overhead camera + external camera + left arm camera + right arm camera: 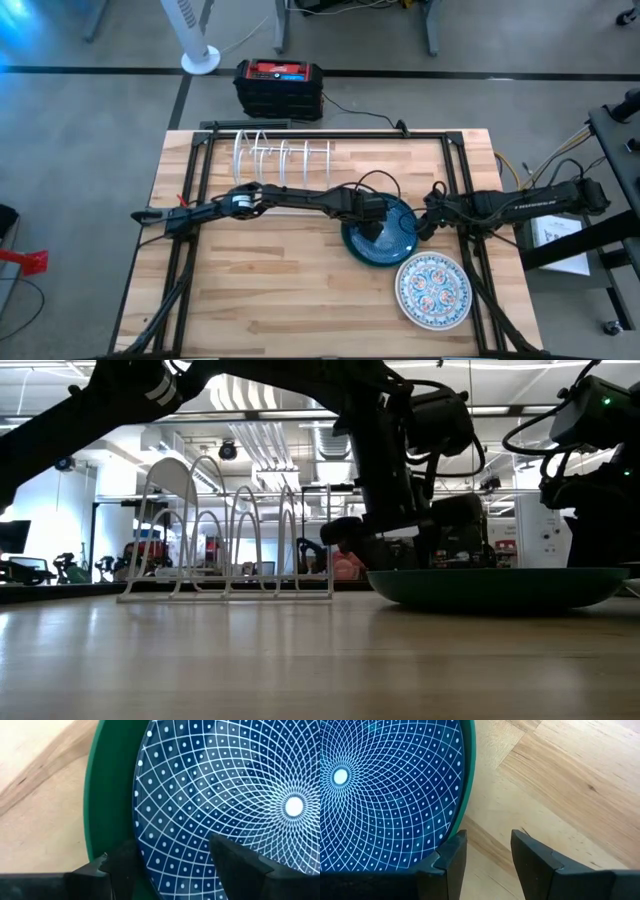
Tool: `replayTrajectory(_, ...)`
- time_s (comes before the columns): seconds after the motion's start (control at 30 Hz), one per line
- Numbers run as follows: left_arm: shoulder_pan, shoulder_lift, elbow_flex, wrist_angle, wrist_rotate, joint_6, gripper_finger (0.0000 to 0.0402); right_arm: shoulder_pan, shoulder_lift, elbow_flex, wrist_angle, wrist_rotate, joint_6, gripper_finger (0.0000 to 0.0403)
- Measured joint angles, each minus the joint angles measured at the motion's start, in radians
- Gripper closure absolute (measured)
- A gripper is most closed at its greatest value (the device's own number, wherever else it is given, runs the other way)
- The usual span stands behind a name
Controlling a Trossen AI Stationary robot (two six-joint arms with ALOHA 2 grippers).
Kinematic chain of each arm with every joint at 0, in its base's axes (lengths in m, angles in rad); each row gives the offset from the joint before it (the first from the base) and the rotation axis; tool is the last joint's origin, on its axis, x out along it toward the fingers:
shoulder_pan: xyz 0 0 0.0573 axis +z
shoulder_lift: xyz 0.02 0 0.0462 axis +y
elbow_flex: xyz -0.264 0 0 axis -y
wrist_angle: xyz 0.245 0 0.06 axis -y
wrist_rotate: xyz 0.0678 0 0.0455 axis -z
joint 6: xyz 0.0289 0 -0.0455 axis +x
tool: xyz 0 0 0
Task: Sort dishes
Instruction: Put the blue patterned plate in the dish rack
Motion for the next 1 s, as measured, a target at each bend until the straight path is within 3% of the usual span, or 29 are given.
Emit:
replayTrajectory(0.23, 0.001, 0.005, 0.0, 0.036, -0.001, 0.035, 0.0185, 0.0, 0.0, 0.0, -0.008, 0.007, -0.002, 0.026)
replayTrajectory(0.57, 0.005, 0.0, 0.003, 0.038, -0.019, 0.041, 0.0251, 0.0, 0.0, -0.005, -0.006, 0.011, -0.002, 0.026)
replayTrajectory(1.0, 0.001, -0.005, 0.056, 0.064, -0.038, 0.102, 0.0257, 0.0, 0.0, -0.009, 0.01, 0.01, 0.001, 0.0252)
